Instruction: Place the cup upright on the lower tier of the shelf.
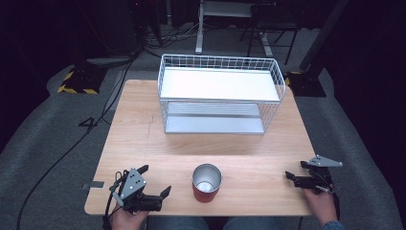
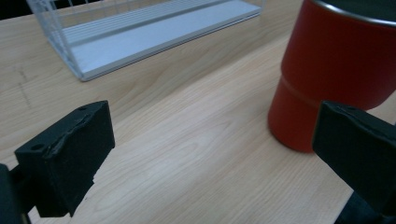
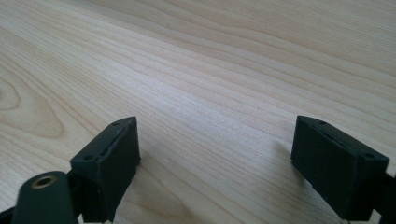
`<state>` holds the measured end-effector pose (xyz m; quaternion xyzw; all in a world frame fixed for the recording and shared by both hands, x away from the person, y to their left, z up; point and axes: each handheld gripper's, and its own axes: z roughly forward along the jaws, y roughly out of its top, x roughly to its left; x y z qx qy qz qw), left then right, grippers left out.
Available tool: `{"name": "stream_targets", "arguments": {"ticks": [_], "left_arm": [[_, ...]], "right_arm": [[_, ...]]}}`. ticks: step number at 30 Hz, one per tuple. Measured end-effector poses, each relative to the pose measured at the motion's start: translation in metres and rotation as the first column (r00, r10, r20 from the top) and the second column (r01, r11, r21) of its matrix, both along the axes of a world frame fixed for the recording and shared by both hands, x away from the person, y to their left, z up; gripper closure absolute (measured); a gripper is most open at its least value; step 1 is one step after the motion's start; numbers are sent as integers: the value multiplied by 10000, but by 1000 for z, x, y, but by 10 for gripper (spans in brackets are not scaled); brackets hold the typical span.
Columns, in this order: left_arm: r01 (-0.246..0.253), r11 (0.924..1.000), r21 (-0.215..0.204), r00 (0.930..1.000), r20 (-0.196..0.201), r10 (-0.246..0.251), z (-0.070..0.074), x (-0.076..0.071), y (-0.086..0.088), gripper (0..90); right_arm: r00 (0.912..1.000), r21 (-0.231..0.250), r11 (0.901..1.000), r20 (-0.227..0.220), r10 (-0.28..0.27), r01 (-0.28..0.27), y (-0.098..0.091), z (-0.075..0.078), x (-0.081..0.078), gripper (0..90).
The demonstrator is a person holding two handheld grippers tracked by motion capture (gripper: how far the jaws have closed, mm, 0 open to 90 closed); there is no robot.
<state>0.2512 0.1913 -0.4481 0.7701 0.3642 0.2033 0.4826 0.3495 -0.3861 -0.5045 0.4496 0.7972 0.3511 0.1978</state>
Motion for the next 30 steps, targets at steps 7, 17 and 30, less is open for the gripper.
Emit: {"name": "stream_targets", "arguments": {"ticks": [7, 17, 30], "left_arm": [[713, 9974, -38, 9971, 252, -712, 4, -9, -24, 1], [1313, 9903, -448, 9912, 223, -1305, 3, -13, -43, 0], [1477, 9854, -845, 9890, 251, -1461, -4, -13, -63, 0]], "right_arm": [[10000, -7, 10000, 11, 5, -5, 0, 0, 0, 157], [10000, -9, 10000, 11, 4, -4, 0, 0, 0, 157], [10000, -11, 10000, 11, 5, -5, 0, 0, 0, 158]]}}
